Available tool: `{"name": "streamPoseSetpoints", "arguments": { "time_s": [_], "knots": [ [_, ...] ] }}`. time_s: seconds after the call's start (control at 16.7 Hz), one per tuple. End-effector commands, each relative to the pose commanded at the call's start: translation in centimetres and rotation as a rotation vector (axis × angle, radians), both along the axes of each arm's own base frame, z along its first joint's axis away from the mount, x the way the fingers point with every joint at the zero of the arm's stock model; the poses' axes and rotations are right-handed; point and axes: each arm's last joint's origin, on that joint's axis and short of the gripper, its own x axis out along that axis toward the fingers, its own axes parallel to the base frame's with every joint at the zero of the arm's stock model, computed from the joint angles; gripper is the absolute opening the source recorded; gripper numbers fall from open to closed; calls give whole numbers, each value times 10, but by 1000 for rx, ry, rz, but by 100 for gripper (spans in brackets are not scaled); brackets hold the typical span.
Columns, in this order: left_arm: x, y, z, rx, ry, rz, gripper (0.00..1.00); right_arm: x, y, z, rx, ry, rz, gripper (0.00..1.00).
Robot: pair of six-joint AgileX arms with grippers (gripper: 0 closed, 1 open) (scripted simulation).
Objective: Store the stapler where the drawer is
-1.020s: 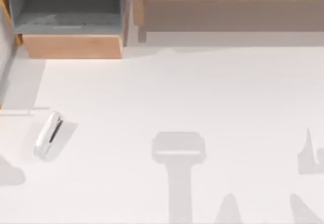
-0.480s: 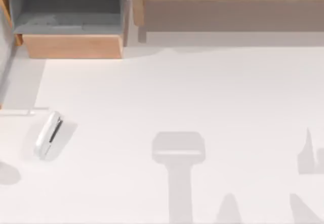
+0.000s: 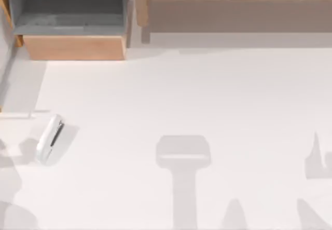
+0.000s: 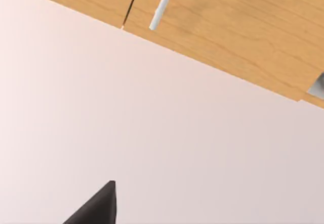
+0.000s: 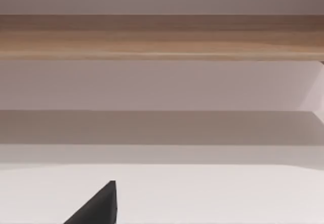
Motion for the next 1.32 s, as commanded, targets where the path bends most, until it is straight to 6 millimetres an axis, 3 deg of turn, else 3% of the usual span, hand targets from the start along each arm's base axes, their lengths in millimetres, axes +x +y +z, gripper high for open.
{"name": "streamPoseSetpoints", "arguments": {
  "time_s": [0.24, 0.42, 0.6, 0.78, 0.96, 1.32],
  "knots": [
    [44, -43, 19, -317, 149, -47, 100, 0, 0, 0, 0, 0, 0, 100],
    [71, -91, 24, -544, 340, -63, 100, 0, 0, 0, 0, 0, 0, 100],
    [85, -145, 22, -722, 581, -28, 100, 0, 0, 0, 0, 0, 0, 100],
    [85, -195, 15, -827, 835, 70, 100, 0, 0, 0, 0, 0, 0, 100],
    [76, -230, 5, -861, 1061, 224, 100, 0, 0, 0, 0, 0, 0, 100],
    [57, -261, -11, -816, 1317, 506, 100, 0, 0, 0, 0, 0, 0, 100]
  ]
}}
